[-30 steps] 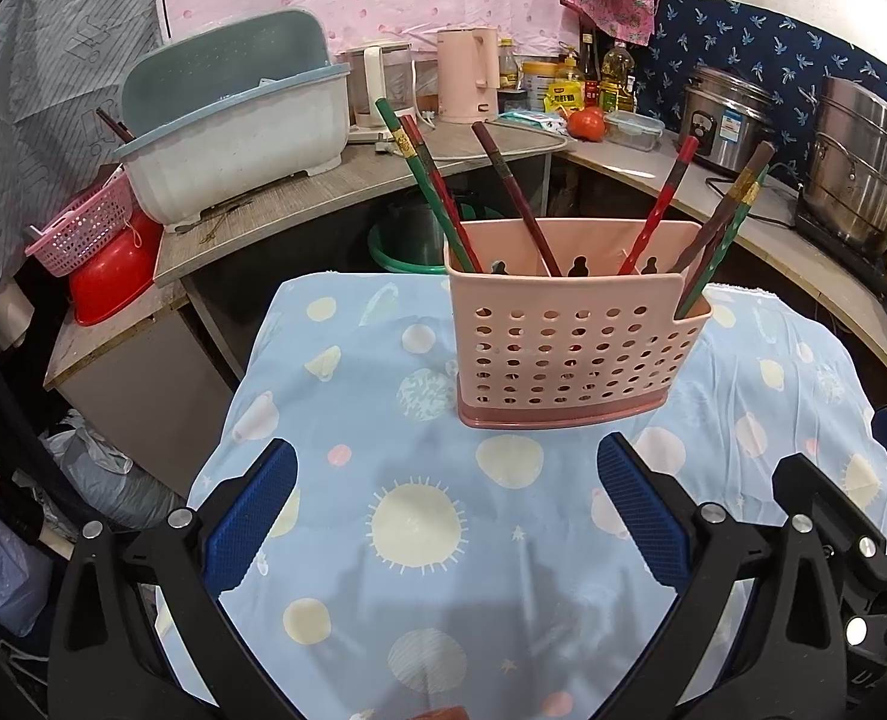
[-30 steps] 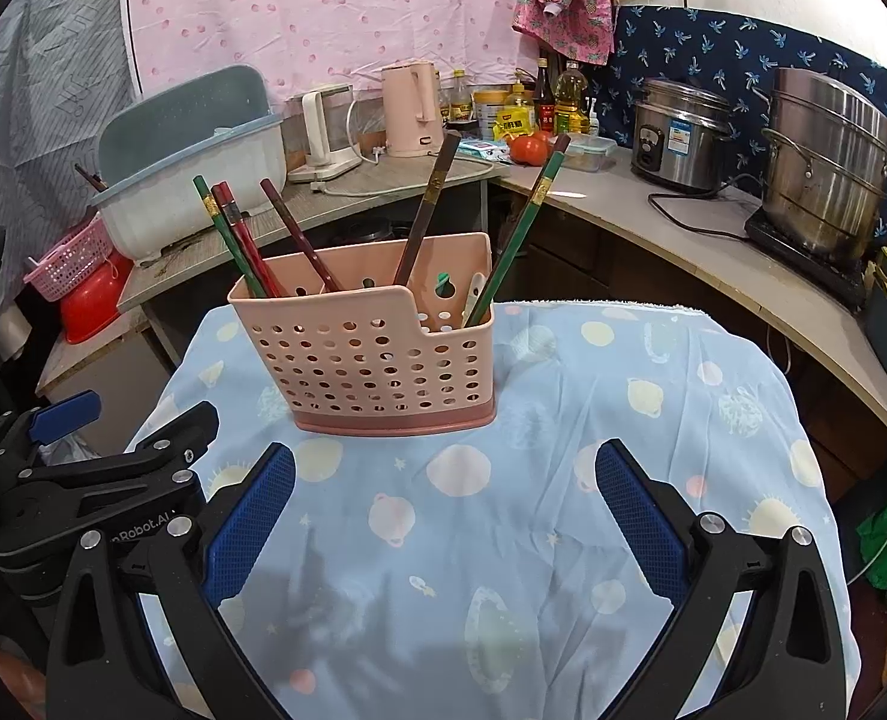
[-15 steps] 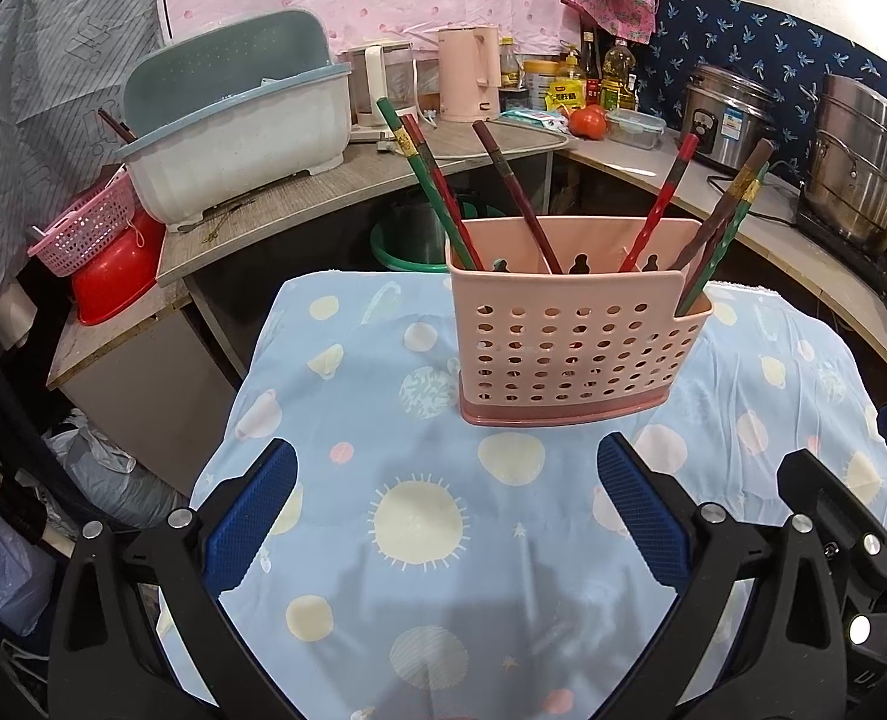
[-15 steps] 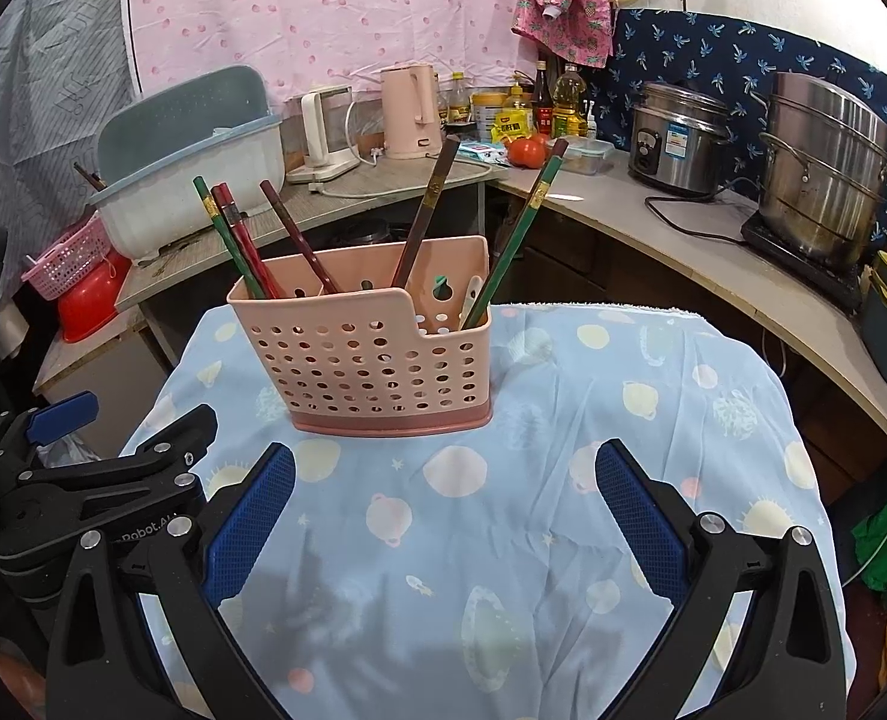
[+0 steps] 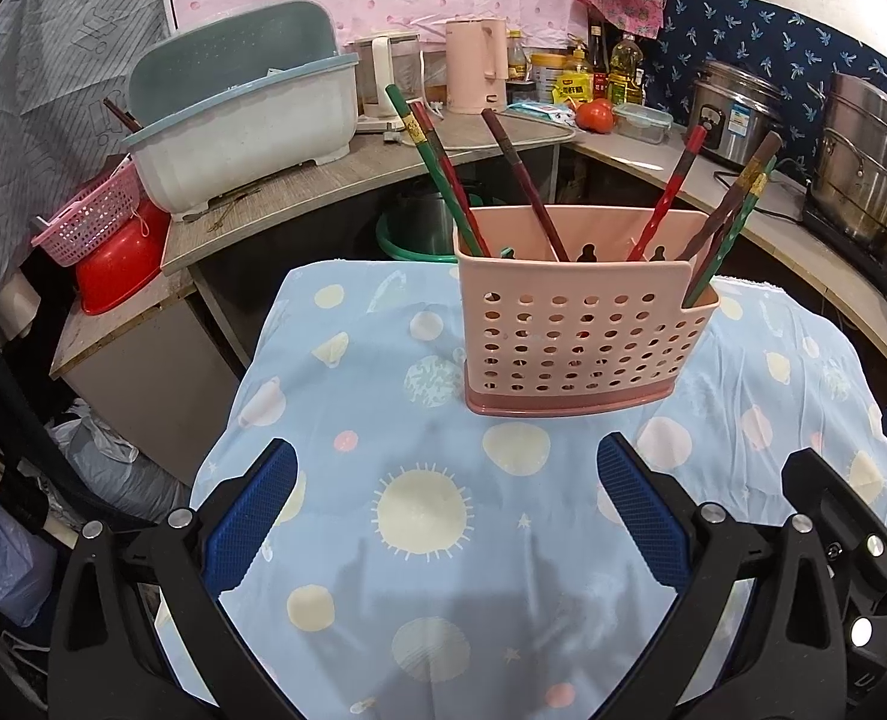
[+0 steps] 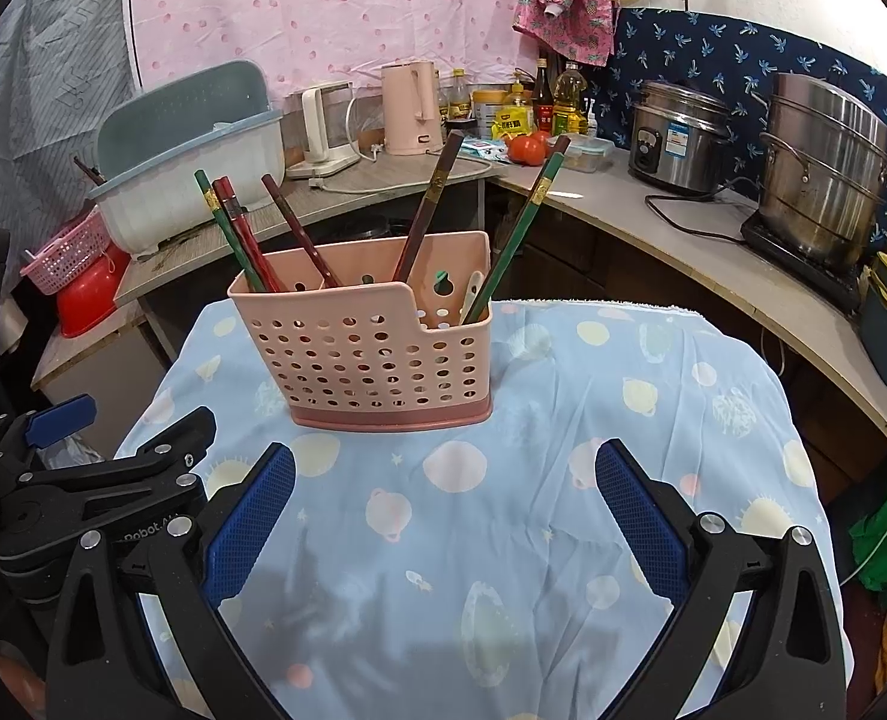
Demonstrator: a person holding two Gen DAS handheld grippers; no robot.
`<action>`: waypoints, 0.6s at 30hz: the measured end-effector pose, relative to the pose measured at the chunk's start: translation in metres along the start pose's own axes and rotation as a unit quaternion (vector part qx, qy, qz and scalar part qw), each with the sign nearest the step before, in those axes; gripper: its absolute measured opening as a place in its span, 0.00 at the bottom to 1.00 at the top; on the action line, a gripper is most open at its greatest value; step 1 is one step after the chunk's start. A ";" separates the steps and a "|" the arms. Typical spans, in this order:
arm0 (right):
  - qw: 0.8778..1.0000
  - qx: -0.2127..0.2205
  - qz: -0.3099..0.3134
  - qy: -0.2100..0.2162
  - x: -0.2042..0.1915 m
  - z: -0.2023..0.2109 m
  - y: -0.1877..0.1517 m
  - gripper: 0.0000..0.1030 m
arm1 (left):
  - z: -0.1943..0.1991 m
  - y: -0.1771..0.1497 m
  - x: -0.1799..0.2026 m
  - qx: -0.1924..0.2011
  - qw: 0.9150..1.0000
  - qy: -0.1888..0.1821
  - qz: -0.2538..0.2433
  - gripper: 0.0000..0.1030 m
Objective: Organize utensils
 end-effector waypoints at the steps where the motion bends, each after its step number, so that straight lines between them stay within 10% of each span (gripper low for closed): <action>1: 1.000 0.000 0.000 0.000 0.000 0.000 0.000 0.94 | 0.000 0.000 0.000 0.000 1.000 0.000 0.000 0.93; 18: 1.000 0.003 -0.002 -0.001 0.004 0.005 -0.002 0.94 | 0.000 0.000 0.001 -0.002 1.000 0.000 -0.006 0.93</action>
Point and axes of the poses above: each gripper's, at about its wrist camera, not at the fingertips, and z roughly against the way its jaws point, x to its right, y to its top, the point moved 4 cm from there along -z, roughly the way its jaws point
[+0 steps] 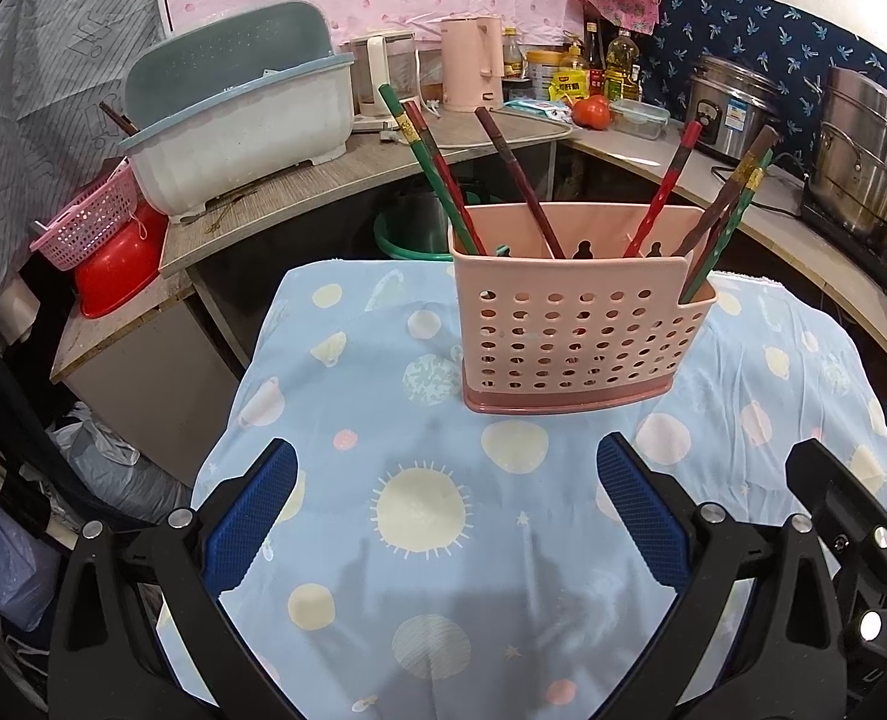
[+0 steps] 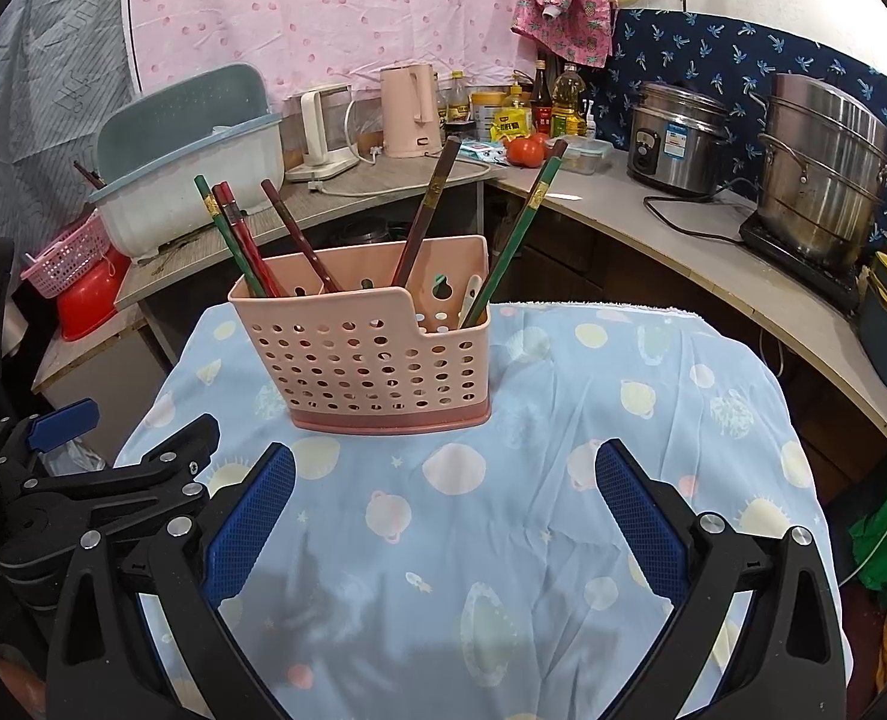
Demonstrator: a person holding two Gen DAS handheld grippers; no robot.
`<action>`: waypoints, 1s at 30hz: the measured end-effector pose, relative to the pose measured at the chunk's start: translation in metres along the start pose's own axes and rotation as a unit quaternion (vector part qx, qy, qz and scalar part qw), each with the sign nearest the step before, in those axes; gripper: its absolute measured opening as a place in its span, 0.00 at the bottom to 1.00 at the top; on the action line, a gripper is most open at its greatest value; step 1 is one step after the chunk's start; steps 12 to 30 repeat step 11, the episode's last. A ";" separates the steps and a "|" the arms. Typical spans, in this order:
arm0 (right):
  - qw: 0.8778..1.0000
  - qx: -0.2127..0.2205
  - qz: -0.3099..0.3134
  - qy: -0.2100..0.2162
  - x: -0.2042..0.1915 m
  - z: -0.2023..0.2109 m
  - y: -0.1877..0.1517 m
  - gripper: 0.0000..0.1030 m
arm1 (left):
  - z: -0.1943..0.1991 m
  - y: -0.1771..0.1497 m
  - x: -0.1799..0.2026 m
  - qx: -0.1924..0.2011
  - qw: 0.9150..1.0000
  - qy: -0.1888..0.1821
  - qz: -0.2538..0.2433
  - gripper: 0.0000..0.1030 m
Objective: Organize utensils
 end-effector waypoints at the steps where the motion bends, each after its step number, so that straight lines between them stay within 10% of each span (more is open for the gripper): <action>1: 1.000 0.000 0.000 0.000 0.000 0.000 0.000 0.94 | 0.000 0.000 0.000 0.000 1.000 0.000 0.000 0.93; 30: 1.000 -0.002 0.002 -0.003 -0.001 0.000 0.000 0.94 | 0.000 0.001 0.000 0.005 1.000 0.005 -0.007 0.93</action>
Point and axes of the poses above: each gripper's, at about its wrist camera, not at the fingertips, and z roughly against the way its jaws point, x to its right, y to its top, the point moved 4 cm from there along -z, roughly the way its jaws point
